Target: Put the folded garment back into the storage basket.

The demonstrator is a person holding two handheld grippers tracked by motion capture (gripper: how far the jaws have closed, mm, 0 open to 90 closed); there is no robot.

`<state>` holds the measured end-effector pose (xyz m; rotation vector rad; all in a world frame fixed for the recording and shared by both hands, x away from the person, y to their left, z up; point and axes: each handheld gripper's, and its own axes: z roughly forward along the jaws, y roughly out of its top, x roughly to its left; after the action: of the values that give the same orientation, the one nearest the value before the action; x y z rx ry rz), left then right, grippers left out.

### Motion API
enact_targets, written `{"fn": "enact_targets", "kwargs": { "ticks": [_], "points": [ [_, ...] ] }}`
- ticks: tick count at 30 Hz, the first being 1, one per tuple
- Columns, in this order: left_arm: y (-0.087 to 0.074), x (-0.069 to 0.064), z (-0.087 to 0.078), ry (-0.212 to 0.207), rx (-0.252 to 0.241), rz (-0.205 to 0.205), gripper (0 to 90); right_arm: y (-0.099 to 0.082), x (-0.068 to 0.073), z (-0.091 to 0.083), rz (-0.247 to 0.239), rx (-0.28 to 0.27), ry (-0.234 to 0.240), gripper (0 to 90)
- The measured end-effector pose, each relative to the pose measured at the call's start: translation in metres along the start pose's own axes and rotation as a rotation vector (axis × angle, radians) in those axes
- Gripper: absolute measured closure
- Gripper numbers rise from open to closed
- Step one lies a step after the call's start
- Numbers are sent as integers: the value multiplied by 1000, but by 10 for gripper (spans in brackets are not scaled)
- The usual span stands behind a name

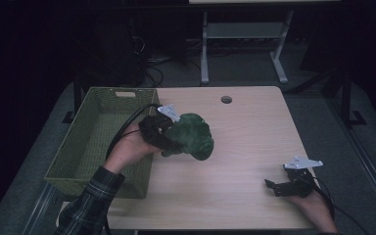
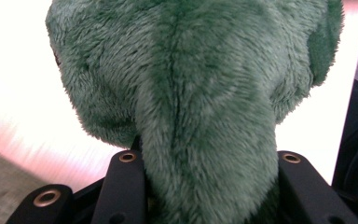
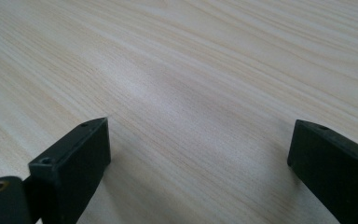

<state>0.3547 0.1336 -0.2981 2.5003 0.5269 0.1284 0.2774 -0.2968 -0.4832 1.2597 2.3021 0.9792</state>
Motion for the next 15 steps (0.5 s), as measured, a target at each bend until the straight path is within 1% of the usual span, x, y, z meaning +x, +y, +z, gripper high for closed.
{"fn": "enact_targets", "kwargs": {
  "ticks": [3, 4, 6, 12, 13, 15],
  "points": [
    [-6, 6, -9, 19, -1, -15, 610, 0, 0, 0, 0, 0, 0, 51],
    [-7, 7, -11, 24, -7, -28, 610, 0, 0, 0, 5, 1, -3, 38],
    [-12, 12, -17, 41, -5, -37, 610, 0, 0, 1, 10, 5, -8, 27],
    [-30, 24, -34, 83, -30, -99, 610, 0, 0, 1, 10, 7, -9, 24],
    [-35, 27, -38, 92, -35, -111, 610, 0, 0, 1, 10, 7, -9, 24],
    [-41, 31, -43, 102, -42, -126, 610, 0, 0, 1, 10, 7, -9, 24]
  ]
}}
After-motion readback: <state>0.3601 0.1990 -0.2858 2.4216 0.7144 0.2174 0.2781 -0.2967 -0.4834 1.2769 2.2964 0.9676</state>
